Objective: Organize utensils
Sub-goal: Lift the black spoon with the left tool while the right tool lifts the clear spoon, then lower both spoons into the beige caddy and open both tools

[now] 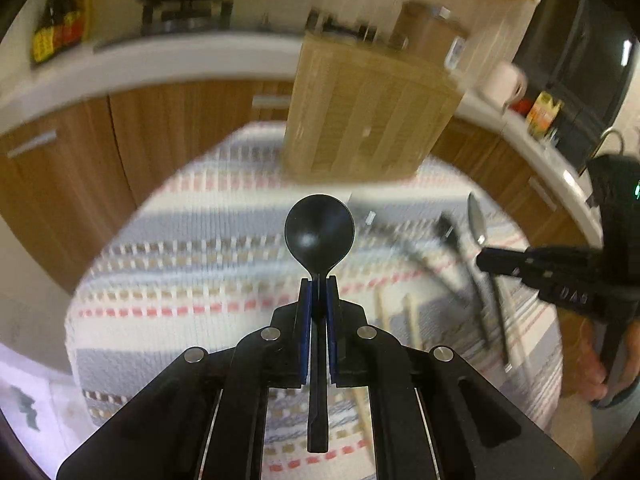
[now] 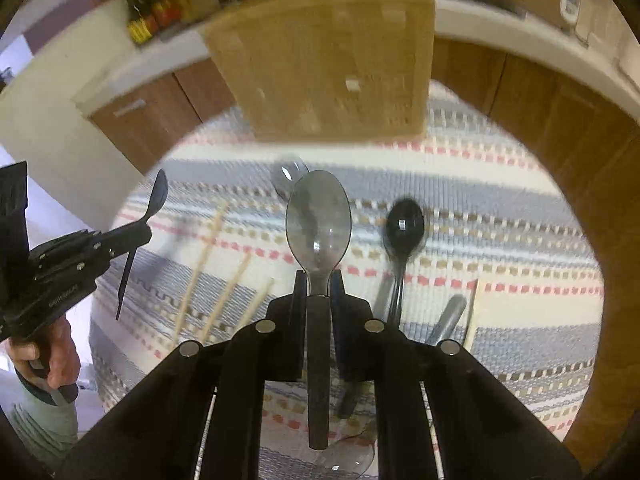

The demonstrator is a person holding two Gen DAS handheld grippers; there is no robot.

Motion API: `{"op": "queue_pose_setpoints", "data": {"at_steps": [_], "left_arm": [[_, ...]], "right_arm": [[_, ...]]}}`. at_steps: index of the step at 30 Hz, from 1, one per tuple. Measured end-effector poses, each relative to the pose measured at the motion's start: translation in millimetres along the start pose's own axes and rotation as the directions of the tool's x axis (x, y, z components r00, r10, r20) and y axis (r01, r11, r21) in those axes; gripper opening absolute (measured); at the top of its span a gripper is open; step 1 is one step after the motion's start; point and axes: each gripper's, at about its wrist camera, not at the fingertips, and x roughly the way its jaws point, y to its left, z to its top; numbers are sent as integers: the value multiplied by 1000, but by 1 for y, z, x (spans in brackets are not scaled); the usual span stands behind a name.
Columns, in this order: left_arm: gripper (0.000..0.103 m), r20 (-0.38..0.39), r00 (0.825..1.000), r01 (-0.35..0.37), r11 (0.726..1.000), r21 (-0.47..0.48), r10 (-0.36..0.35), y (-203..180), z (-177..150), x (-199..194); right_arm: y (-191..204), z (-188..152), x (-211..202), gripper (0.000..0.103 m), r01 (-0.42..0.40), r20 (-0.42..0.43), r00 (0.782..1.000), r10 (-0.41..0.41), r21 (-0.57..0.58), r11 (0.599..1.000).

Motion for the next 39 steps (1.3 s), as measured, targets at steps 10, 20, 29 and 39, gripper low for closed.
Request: {"op": "queue_pose_setpoints", "data": {"at_steps": [10, 20, 29, 39], "left_arm": [[5, 390, 918, 53, 996, 66, -75, -37, 68, -59], [5, 560, 791, 179, 968, 175, -247, -53, 134, -36], [5, 538, 795, 244, 960, 137, -279, -29, 168, 15], [5, 548, 822, 158, 987, 42, -155, -8, 165, 57]], "right_arm": [[7, 44, -88, 10, 24, 431, 903, 2, -55, 998], [-11, 132, -97, 10, 108, 618, 783, -65, -33, 994], [-28, 192, -61, 10, 196, 658, 740, -141, -9, 981], [-56, 190, -8, 10, 207, 628, 759, -173, 18, 978]]}}
